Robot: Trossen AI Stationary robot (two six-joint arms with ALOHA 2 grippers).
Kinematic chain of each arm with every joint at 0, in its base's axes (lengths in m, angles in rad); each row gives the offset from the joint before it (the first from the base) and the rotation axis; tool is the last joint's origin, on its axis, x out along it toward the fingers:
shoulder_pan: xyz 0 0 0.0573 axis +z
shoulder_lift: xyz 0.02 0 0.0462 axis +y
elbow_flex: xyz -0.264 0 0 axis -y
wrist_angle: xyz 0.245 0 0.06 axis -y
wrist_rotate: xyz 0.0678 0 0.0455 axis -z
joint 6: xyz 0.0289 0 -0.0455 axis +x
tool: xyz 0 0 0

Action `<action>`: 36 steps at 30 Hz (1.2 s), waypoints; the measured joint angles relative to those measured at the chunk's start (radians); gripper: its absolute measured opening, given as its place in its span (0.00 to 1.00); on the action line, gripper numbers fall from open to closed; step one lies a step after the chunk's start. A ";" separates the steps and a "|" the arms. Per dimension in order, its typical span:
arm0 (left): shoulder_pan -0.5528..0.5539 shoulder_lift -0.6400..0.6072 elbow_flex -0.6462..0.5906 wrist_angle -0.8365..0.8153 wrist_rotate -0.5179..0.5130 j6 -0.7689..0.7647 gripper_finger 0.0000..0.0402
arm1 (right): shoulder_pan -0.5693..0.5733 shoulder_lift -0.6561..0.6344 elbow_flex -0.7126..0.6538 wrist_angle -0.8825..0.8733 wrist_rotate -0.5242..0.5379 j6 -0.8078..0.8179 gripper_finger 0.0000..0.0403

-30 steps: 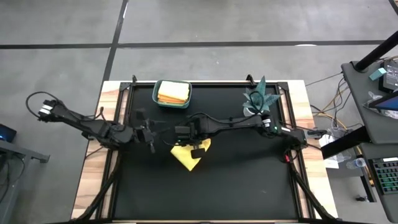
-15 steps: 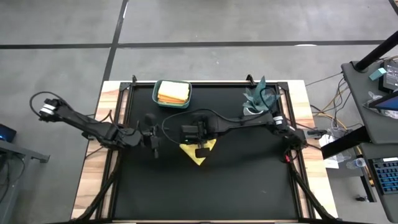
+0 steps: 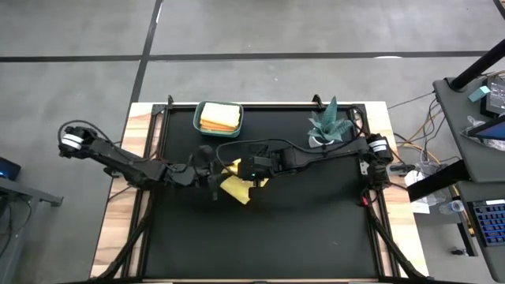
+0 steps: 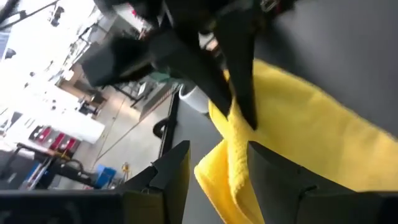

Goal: Fold microfiber towels
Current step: Fold the yellow microfiber cloth

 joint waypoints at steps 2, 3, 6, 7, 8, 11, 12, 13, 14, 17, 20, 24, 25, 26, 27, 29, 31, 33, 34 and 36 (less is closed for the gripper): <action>0.011 0.030 0.004 -0.002 0.000 0.011 0.36 | -0.002 -0.011 -0.020 0.019 0.000 0.004 0.03; 0.013 0.044 0.004 -0.006 0.000 0.024 0.36 | -0.004 -0.012 -0.030 0.028 0.000 0.006 0.03; 0.013 0.068 0.005 -0.005 0.001 0.042 0.36 | -0.014 -0.012 -0.044 0.054 -0.001 0.008 0.03; 0.014 0.074 0.007 -0.003 0.002 0.042 0.36 | -0.019 -0.011 -0.045 0.058 -0.001 0.010 0.03; 0.014 0.079 0.009 -0.002 0.002 0.042 0.36 | -0.024 -0.009 -0.045 0.070 0.000 0.017 0.03; 0.015 0.084 0.014 -0.004 0.002 0.035 0.36 | -0.037 -0.009 -0.045 0.090 0.000 0.030 0.03; 0.015 0.083 0.015 0.001 0.000 0.035 0.35 | -0.040 -0.009 -0.045 0.096 -0.002 0.032 0.03; 0.016 0.079 0.016 -0.005 -0.001 0.035 0.34 | -0.041 -0.009 -0.045 0.100 -0.007 0.032 0.03; 0.019 0.076 0.015 -0.005 -0.001 0.035 0.33 | -0.042 -0.009 -0.045 0.104 -0.012 0.032 0.03; 0.035 0.064 0.011 -0.004 -0.004 0.032 0.26 | -0.042 -0.009 -0.044 0.115 -0.019 0.024 0.03; 0.055 0.063 0.006 -0.005 -0.005 0.031 0.17 | -0.041 -0.009 -0.044 0.118 -0.019 0.019 0.03; 0.068 0.063 0.005 -0.006 -0.005 0.030 0.03 | -0.042 -0.009 -0.044 0.129 -0.019 0.019 0.03; 0.068 0.063 0.005 -0.006 -0.005 0.030 0.02 | -0.042 -0.009 -0.044 0.134 -0.019 0.026 0.03; 0.067 0.061 0.005 -0.006 -0.005 0.030 0.01 | -0.042 -0.009 -0.044 0.135 -0.019 0.031 0.03; 0.063 0.056 0.006 -0.007 -0.004 0.031 0.01 | -0.042 -0.009 -0.044 0.135 -0.019 0.032 0.03; 0.053 0.047 0.008 -0.003 -0.004 0.031 0.00 | -0.042 -0.009 -0.044 0.137 -0.019 0.032 0.04; 0.041 0.034 0.005 -0.012 -0.001 0.044 0.00 | -0.042 -0.011 -0.044 0.128 -0.019 0.034 0.08; 0.023 0.007 0.004 -0.058 0.000 0.050 0.00 | -0.042 -0.025 -0.044 0.104 -0.020 0.034 0.14; 0.012 -0.011 0.004 -0.086 0.000 0.050 0.00 | -0.042 -0.037 -0.044 0.091 -0.020 0.034 0.17; -0.010 -0.048 0.004 -0.134 0.001 0.047 0.00 | -0.042 -0.066 -0.044 0.073 -0.021 0.034 0.23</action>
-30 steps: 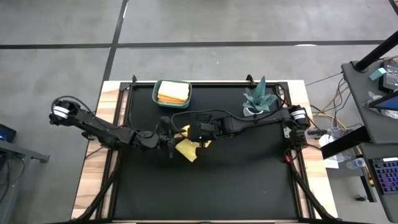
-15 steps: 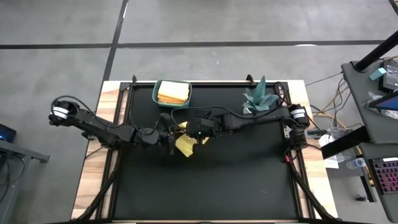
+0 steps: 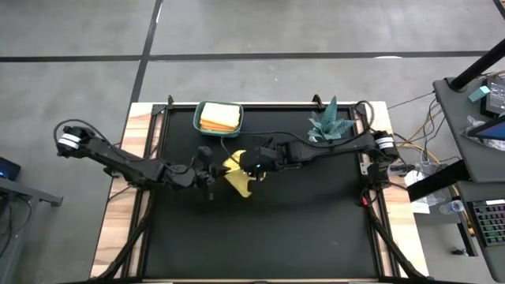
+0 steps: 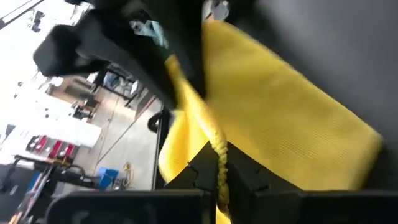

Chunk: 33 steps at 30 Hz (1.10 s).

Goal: Fold microfiber towels
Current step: Fold the yellow microfiber cloth

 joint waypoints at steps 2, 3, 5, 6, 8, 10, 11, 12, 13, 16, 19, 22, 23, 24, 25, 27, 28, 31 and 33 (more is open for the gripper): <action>-0.019 -0.044 0.000 -0.042 0.008 -0.019 0.00 | 0.000 -0.031 0.001 -0.017 -0.002 -0.013 0.29; -0.027 -0.069 0.000 -0.063 0.027 -0.026 0.00 | 0.000 -0.042 0.001 -0.025 -0.009 -0.021 0.32; -0.038 -0.121 0.000 -0.081 0.082 -0.055 0.00 | 0.000 -0.059 0.001 -0.027 -0.040 -0.032 0.37; -0.042 -0.147 -0.001 -0.082 0.107 -0.071 0.00 | 0.000 -0.064 0.000 -0.027 -0.056 -0.035 0.39; -0.045 -0.202 -0.001 -0.080 0.154 -0.105 0.00 | 0.000 -0.071 0.000 -0.027 -0.073 -0.040 0.43; -0.047 -0.258 -0.007 -0.082 0.196 -0.147 0.00 | 0.000 -0.073 0.000 -0.025 -0.076 -0.042 0.46; -0.048 -0.287 -0.011 -0.084 0.228 -0.165 0.00 | 0.000 -0.073 0.000 -0.025 -0.077 -0.043 0.48; -0.049 -0.316 -0.015 -0.099 0.264 -0.185 0.00 | 0.000 -0.073 -0.003 -0.025 -0.077 -0.043 0.49; -0.050 -0.345 -0.017 -0.126 0.297 -0.209 0.00 | 0.000 -0.072 -0.007 -0.023 -0.079 -0.043 0.50; -0.050 -0.428 -0.017 -0.261 0.338 -0.315 0.00 | -0.002 -0.068 -0.038 0.014 -0.078 -0.042 0.53; -0.050 -0.487 -0.018 -0.404 0.338 -0.406 0.00 | -0.017 -0.066 -0.109 0.113 -0.078 -0.051 0.54; -0.050 -0.513 -0.019 -0.518 0.347 -0.526 0.00 | -0.040 -0.065 -0.202 0.246 -0.078 -0.069 0.55; -0.050 -0.515 -0.019 -0.541 0.358 -0.577 0.00 | -0.049 -0.065 -0.237 0.304 -0.077 -0.074 0.55; -0.050 -0.514 -0.019 -0.560 0.373 -0.627 0.00 | -0.059 -0.065 -0.272 0.367 -0.078 -0.075 0.55; -0.050 -0.507 -0.019 -0.575 0.394 -0.675 0.00 | -0.070 -0.065 -0.306 0.431 -0.078 -0.069 0.55; -0.050 -0.485 -0.019 -0.592 0.442 -0.752 0.00 | -0.095 -0.064 -0.372 0.553 -0.078 -0.048 0.54; -0.051 -0.470 -0.019 -0.597 0.470 -0.795 0.00 | -0.107 -0.064 -0.400 0.608 -0.080 -0.035 0.54; -0.052 -0.408 -0.019 -0.616 0.539 -0.923 0.00 | -0.140 -0.064 -0.459 0.727 -0.133 -0.011 0.53; -0.062 -0.359 -0.020 -0.624 0.550 -0.975 0.00 | -0.151 -0.047 -0.471 0.777 -0.182 -0.001 0.52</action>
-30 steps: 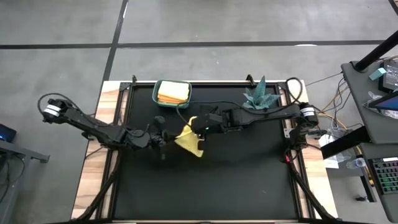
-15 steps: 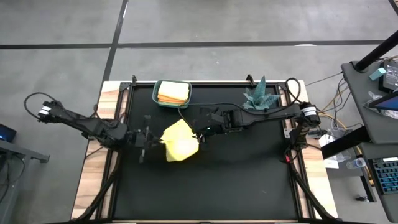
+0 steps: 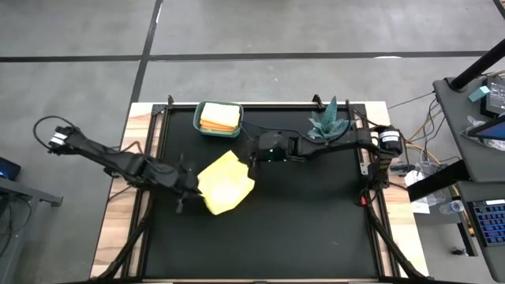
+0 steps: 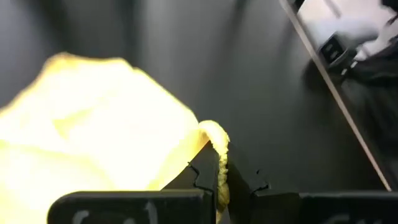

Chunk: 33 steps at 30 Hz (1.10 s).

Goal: Fold microfiber towels
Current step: Fold the yellow microfiber cloth

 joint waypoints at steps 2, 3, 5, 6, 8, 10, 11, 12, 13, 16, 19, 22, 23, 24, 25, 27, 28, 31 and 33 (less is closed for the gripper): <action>-0.010 0.051 0.000 0.001 0.001 -0.018 0.00 | -0.003 0.026 0.000 0.016 -0.034 -0.001 0.51; -0.014 0.076 0.000 0.002 0.002 -0.019 0.00 | -0.003 0.048 0.002 0.025 -0.047 -0.011 0.51; -0.016 0.118 -0.001 0.004 0.004 -0.019 0.00 | -0.003 0.093 0.012 0.039 -0.072 -0.040 0.50; -0.015 0.138 -0.001 0.012 0.004 -0.022 0.00 | -0.002 0.117 0.016 0.045 -0.075 -0.049 0.50; -0.015 0.166 0.000 0.029 0.004 -0.027 0.00 | -0.002 0.158 0.029 0.075 -0.081 -0.051 0.50; -0.015 0.190 0.009 0.029 0.004 -0.045 0.00 | -0.002 0.192 0.045 0.086 -0.097 -0.051 0.50; -0.015 0.193 0.010 0.033 0.005 -0.051 0.00 | -0.003 0.213 0.055 0.093 -0.104 -0.046 0.50; -0.015 0.195 0.010 0.028 0.008 -0.057 0.00 | -0.003 0.235 0.064 0.104 -0.112 -0.038 0.50; -0.015 0.197 0.010 0.029 0.010 -0.065 0.00 | -0.003 0.257 0.075 0.110 -0.124 -0.035 0.50; -0.015 0.191 0.006 0.027 0.012 -0.070 0.00 | -0.002 0.320 0.122 0.117 -0.151 -0.039 0.50; -0.015 0.174 0.007 0.028 0.013 -0.070 0.00 | -0.002 0.364 0.170 0.120 -0.161 -0.041 0.50; -0.015 0.158 0.007 0.029 0.013 -0.070 0.00 | -0.002 0.391 0.191 0.110 -0.198 -0.051 0.50; -0.015 0.152 0.007 0.028 0.013 -0.070 0.00 | -0.002 0.393 0.196 0.107 -0.206 -0.052 0.50; -0.015 0.147 0.007 0.027 0.013 -0.070 0.00 | -0.002 0.394 0.197 0.099 -0.207 -0.052 0.50; -0.015 0.144 0.007 0.030 0.013 -0.070 0.00 | -0.002 0.394 0.198 0.091 -0.209 -0.052 0.49; -0.015 0.139 0.006 0.028 0.013 -0.070 0.00 | -0.002 0.393 0.198 0.092 -0.209 -0.051 0.46; -0.015 0.138 0.006 0.027 0.013 -0.070 0.00 | -0.002 0.393 0.196 0.090 -0.209 -0.051 0.44; -0.015 0.137 0.006 0.028 0.013 -0.070 0.00 | -0.002 0.394 0.194 0.084 -0.209 -0.061 0.36; -0.014 0.137 0.006 0.029 0.013 -0.070 0.00 | 0.000 0.394 0.194 0.087 -0.209 -0.067 0.29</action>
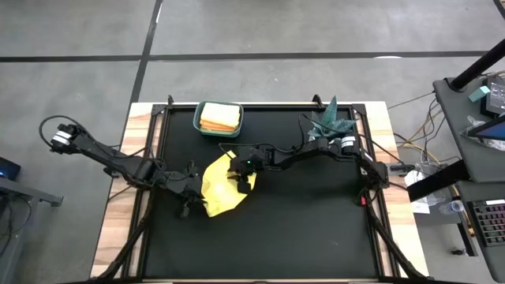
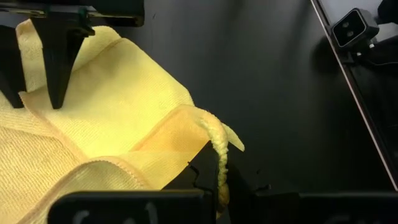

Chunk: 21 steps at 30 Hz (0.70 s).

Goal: Fold microfiber towels
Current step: Fold the yellow microfiber cloth

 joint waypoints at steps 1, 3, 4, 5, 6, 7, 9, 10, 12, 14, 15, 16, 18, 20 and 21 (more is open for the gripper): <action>0.000 0.001 0.000 0.000 0.000 0.000 0.00 | 0.000 0.000 0.000 0.002 0.000 -0.001 0.25; 0.000 0.002 0.000 0.000 0.000 0.000 0.00 | 0.000 0.000 0.000 -0.002 0.000 -0.007 0.16; 0.000 0.002 0.000 0.000 0.000 0.000 0.00 | 0.002 -0.001 0.000 -0.003 0.000 -0.016 0.11; 0.000 0.002 0.000 0.000 0.000 0.000 0.00 | 0.003 -0.002 0.000 -0.003 0.000 -0.023 0.07; 0.000 0.002 0.000 0.000 0.000 0.000 0.00 | 0.005 -0.006 -0.001 -0.006 0.000 -0.033 0.05; 0.000 0.002 0.000 0.000 0.000 0.000 0.00 | 0.008 -0.009 -0.001 -0.006 0.001 -0.043 0.04; 0.000 -0.001 0.000 -0.001 0.000 0.000 0.00 | 0.018 -0.028 -0.002 -0.016 0.001 -0.054 0.03; 0.000 -0.003 0.001 -0.002 -0.001 0.000 0.00 | 0.023 -0.039 -0.002 -0.022 0.001 -0.064 0.02; 0.000 -0.011 0.004 -0.002 -0.001 0.000 0.00 | 0.034 -0.076 -0.007 -0.048 0.002 -0.088 0.02; 0.000 -0.027 0.009 -0.010 -0.001 0.000 0.00 | 0.046 -0.124 -0.011 -0.093 0.008 -0.123 0.02; 0.000 -0.038 0.012 -0.018 -0.001 0.000 0.00 | 0.052 -0.154 -0.014 -0.120 0.009 -0.140 0.02; 0.000 -0.049 0.018 -0.035 -0.001 -0.001 0.00 | 0.058 -0.181 -0.017 -0.151 0.011 -0.154 0.02; -0.001 -0.073 0.030 -0.075 -0.016 -0.001 0.00 | 0.073 -0.246 -0.023 -0.206 0.036 -0.181 0.02; -0.001 -0.098 0.044 -0.105 -0.052 -0.001 0.00 | 0.091 -0.311 -0.025 -0.269 0.091 -0.214 0.02; 0.000 -0.113 0.054 -0.112 -0.073 0.000 0.00 | 0.100 -0.339 -0.025 -0.299 0.120 -0.233 0.02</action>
